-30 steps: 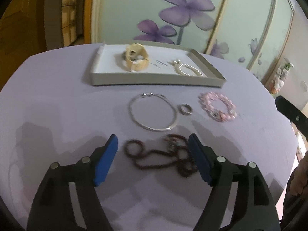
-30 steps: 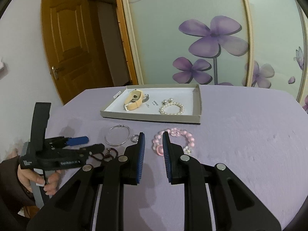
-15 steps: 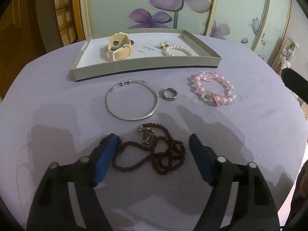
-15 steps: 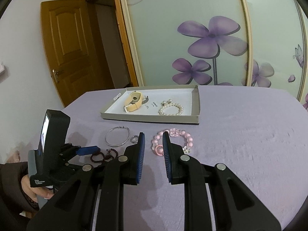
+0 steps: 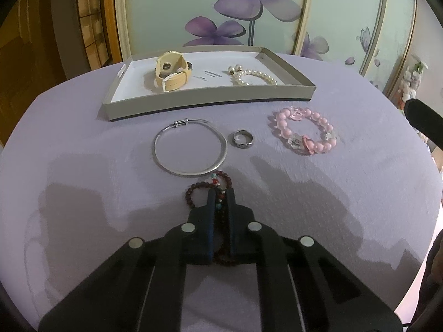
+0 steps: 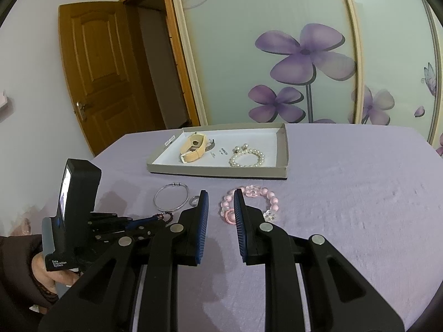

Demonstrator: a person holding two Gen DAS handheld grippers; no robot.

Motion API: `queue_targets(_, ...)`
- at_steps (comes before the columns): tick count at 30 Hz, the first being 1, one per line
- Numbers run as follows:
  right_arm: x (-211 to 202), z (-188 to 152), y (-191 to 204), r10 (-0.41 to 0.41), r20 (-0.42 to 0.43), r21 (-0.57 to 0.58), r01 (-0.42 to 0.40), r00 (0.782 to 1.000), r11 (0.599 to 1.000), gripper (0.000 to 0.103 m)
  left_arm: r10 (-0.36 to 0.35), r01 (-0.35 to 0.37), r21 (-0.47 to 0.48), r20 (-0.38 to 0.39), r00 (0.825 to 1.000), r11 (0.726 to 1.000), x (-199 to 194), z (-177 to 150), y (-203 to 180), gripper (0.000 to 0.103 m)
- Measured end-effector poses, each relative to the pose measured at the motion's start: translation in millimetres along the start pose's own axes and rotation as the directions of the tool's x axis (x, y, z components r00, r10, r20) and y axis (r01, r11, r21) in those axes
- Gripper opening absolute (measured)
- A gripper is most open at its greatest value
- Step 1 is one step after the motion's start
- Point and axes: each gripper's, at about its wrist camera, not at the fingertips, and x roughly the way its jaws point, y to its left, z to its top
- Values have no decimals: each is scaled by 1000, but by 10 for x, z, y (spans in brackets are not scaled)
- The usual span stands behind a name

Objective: Organize jewelry
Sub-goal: 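Lift the necklace toward the tray with left while right grasps the pink bead bracelet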

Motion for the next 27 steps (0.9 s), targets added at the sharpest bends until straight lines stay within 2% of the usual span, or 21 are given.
queue_targets(15,-7,-13,-33,4,-7,4,-4,1000,1000,20,7,-5,-27,55,998,1000,-132,136,179,5)
queue_targets(20,66,-26,-40,7,-28,2,-7,1000,1000,20,-20,27,-53,129,991,998,-364,312,299,4)
queue_targets(27,327,-48,-34,18,-96,-8,-18,995,1000,20,-6,21,-60,239,971,998,-698,583,414,4)
